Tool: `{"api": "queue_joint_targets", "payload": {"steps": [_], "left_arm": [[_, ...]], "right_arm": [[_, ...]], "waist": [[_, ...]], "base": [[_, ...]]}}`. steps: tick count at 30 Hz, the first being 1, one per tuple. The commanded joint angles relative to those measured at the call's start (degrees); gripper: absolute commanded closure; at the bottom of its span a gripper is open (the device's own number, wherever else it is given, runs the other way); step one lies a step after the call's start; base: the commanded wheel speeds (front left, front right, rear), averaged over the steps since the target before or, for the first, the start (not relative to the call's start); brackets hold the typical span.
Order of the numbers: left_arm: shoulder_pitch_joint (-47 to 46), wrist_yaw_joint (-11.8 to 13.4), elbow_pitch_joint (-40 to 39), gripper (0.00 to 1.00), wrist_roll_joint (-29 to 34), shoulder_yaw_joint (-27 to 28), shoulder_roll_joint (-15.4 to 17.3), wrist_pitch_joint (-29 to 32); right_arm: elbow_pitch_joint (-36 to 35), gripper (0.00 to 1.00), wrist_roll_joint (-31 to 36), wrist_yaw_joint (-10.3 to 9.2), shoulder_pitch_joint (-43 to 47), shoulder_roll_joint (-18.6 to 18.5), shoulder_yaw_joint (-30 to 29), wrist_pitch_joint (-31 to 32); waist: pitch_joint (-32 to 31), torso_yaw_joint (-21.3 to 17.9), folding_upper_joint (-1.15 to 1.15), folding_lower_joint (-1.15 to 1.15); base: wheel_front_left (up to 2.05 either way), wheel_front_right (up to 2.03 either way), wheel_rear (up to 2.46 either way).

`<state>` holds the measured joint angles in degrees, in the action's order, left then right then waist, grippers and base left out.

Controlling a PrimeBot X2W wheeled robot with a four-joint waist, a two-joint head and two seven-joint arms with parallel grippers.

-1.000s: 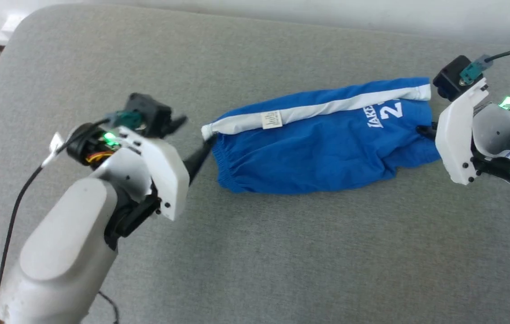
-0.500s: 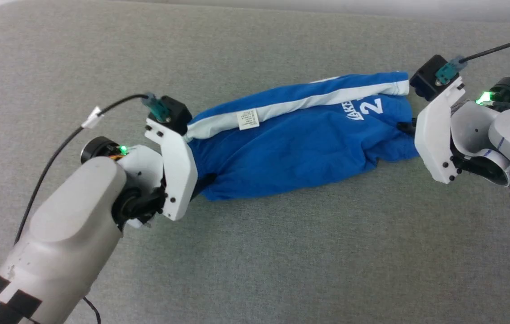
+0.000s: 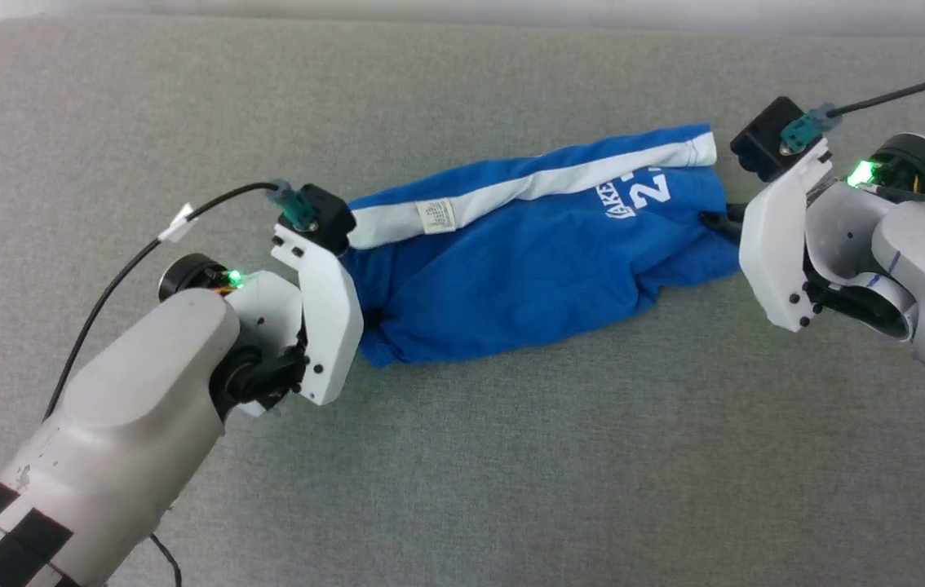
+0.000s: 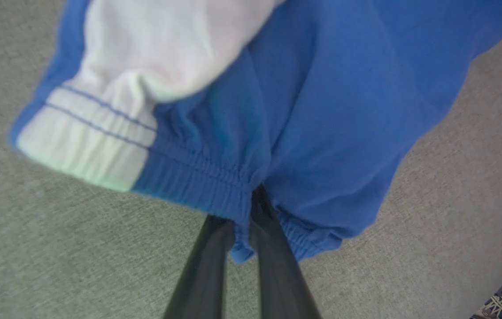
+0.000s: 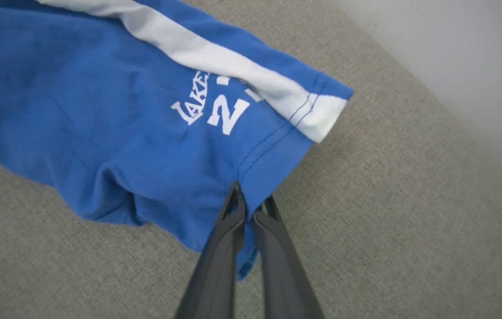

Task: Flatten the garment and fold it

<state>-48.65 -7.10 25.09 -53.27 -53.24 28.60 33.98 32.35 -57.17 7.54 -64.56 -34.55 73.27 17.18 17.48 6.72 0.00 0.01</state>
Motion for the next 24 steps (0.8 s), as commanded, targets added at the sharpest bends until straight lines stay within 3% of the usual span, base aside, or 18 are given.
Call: {"api": "queue_joint_targets", "payload": {"steps": [1,8,17,24], "left_arm": [[0.67,-0.38,-0.16,1.00,-1.16,-0.18,0.26,-1.30],[3.43,-0.38,-5.93,1.00,-6.61,-0.55,4.97,-5.58],[11.82,-0.38,-12.50,1.00,-11.17,-1.94,9.74,-7.45],[14.95,0.70,-12.80,1.00,-10.44,-3.20,9.63,-8.85]], "right_arm": [[-0.60,1.00,-0.35,-0.05,0.23,-0.61,0.08,-1.08],[-7.72,1.00,0.50,-0.05,4.89,-6.43,0.08,-6.21],[-16.93,1.00,-0.64,-0.05,17.14,-14.86,-0.36,-11.62],[-17.75,1.00,-2.11,-0.05,25.80,-15.38,-2.48,-12.64]], "waist": [[-1.72,-0.43,0.00,-0.01],[-6.37,-1.42,0.00,-0.01],[-9.71,-2.17,0.00,-0.01],[-9.20,-2.85,0.00,-0.01]], "base": [[0.00,0.00,0.00],[0.00,0.00,0.00],[0.00,0.00,0.00],[0.00,0.00,0.00]]}}
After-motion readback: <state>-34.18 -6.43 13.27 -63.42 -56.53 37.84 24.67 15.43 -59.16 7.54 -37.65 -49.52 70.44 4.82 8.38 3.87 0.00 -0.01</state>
